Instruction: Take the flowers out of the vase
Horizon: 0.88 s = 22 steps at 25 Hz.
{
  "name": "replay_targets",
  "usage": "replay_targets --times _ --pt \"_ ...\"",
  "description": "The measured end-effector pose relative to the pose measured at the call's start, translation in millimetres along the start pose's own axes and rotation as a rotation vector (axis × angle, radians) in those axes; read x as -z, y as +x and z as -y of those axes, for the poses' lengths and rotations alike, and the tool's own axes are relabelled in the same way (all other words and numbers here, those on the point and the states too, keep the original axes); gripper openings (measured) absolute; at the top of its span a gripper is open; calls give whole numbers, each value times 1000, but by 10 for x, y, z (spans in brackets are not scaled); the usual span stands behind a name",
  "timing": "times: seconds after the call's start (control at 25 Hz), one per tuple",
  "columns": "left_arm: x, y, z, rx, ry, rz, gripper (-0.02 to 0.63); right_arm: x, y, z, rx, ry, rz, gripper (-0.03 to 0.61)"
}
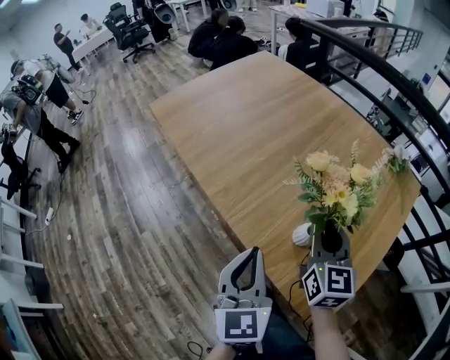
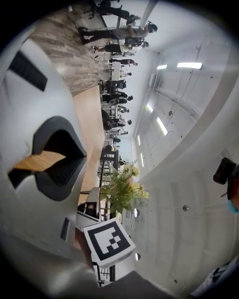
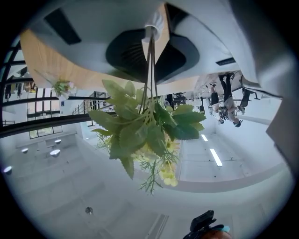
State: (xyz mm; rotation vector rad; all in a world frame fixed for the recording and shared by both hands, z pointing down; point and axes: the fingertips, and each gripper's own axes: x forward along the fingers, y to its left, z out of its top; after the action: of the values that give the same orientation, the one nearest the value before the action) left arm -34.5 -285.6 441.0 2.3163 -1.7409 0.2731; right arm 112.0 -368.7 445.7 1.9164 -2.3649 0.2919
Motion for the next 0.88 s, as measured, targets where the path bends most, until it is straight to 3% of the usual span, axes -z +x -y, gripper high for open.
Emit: replay_targets --times 0.88 --pt "-682 -83 52 8 7 157 14 -843 -255 -54 11 -30 142 74"
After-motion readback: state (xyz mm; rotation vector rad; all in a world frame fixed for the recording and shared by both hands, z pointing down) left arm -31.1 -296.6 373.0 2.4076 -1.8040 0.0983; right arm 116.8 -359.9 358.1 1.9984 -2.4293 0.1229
